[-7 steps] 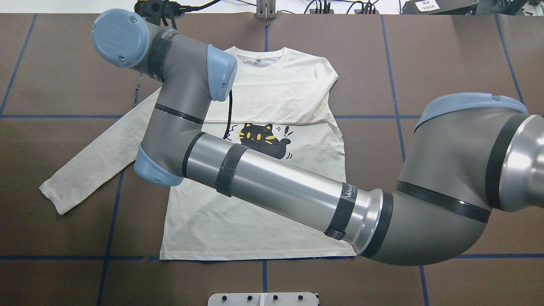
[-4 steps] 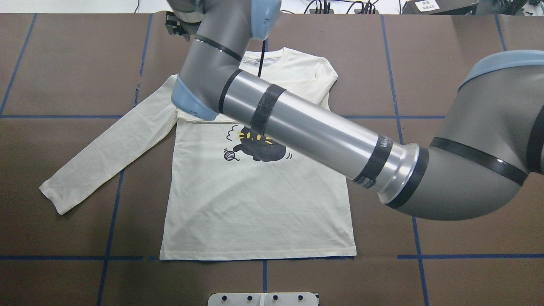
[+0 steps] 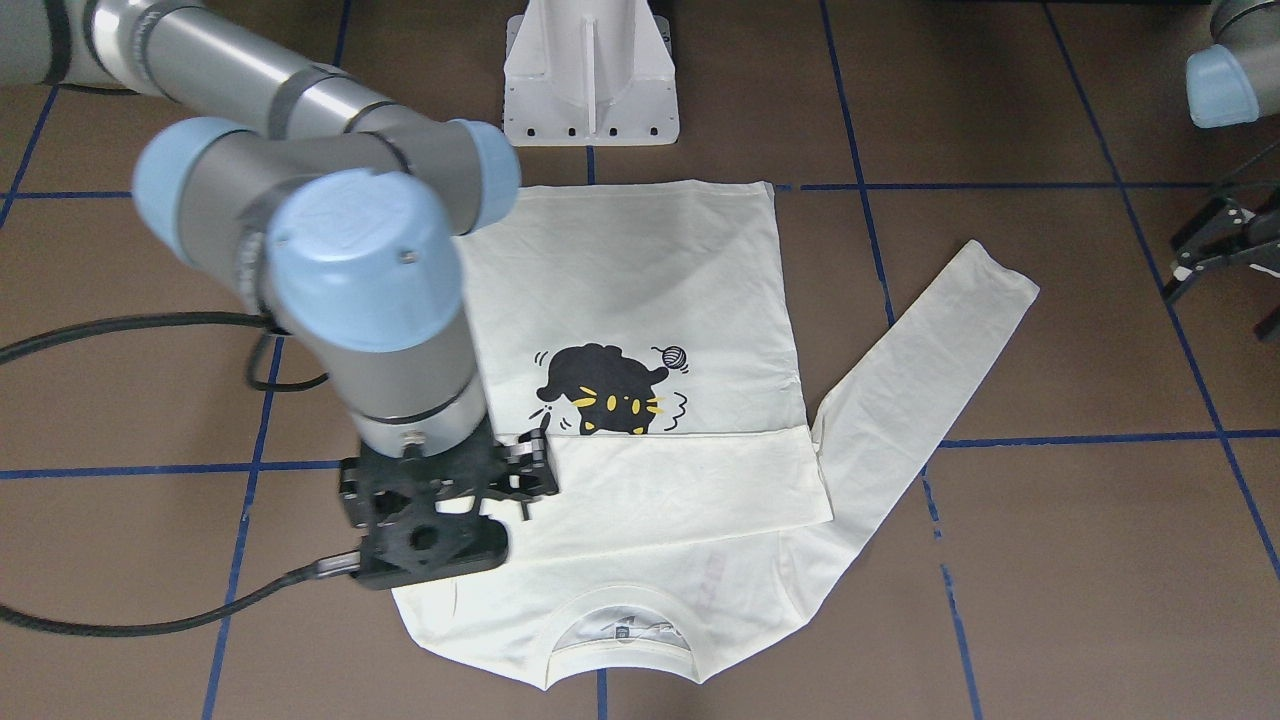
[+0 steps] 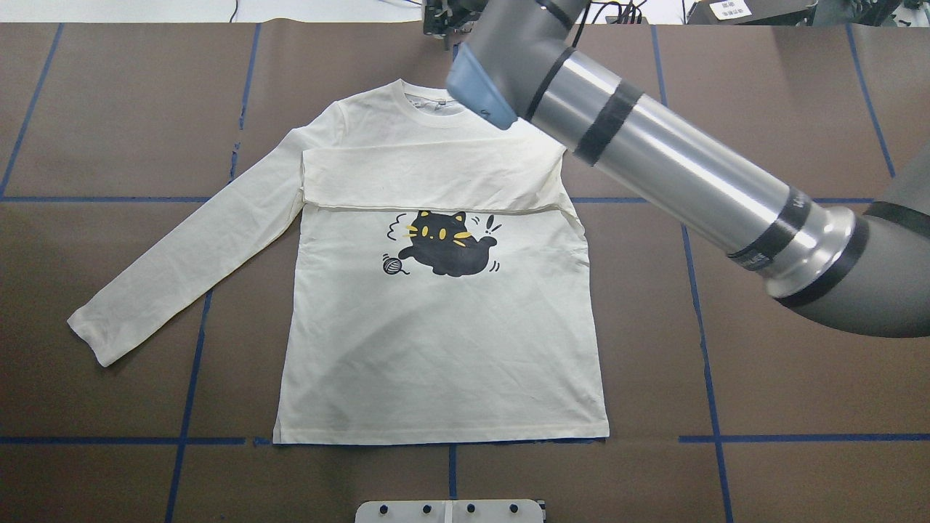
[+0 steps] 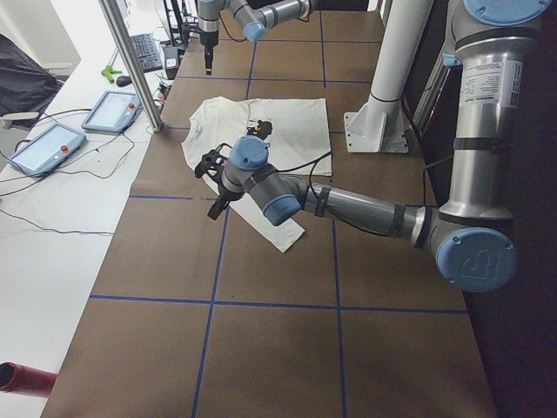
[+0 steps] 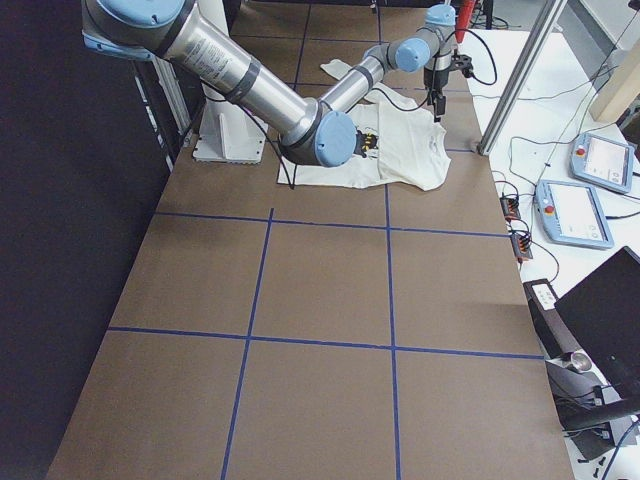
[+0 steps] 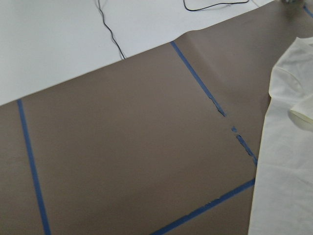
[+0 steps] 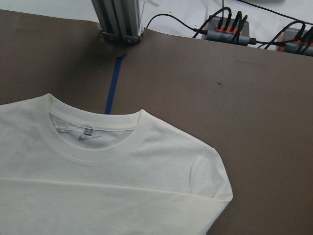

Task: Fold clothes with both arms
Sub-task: 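Fold the held sleeve across the shirt front with the right gripper, release, then grasp the cuff of the sleeve nearest the left gripper while the right arm withdraws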

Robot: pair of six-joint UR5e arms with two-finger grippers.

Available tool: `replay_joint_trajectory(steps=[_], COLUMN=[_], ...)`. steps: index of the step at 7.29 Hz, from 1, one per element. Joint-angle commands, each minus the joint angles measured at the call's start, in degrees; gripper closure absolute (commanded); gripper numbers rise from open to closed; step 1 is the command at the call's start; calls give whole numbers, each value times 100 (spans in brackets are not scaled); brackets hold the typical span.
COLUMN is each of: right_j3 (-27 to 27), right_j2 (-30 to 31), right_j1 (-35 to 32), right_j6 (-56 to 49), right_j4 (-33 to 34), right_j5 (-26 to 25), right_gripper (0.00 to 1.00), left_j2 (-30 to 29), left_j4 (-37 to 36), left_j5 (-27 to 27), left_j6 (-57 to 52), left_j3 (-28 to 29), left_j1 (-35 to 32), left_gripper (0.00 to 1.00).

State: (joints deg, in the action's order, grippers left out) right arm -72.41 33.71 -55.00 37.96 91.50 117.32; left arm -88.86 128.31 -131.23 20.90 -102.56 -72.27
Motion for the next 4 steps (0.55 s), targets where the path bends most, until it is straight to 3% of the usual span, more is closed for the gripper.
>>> replay_joint_trajectory(steps=[1, 4], right_j3=[-1383, -2616], right_j2=[1701, 3436], right_j1=[-650, -1197], right_j6=[-1373, -2388], right_j4=[26, -44], right_j5=[571, 1002], right_gripper=[0, 0], left_j2=[577, 966], left_j4=[45, 54], left_j5=[428, 1158], left_j6=[519, 529], left_j3=[-535, -625], left_j1=[877, 1898], left_gripper=[0, 0])
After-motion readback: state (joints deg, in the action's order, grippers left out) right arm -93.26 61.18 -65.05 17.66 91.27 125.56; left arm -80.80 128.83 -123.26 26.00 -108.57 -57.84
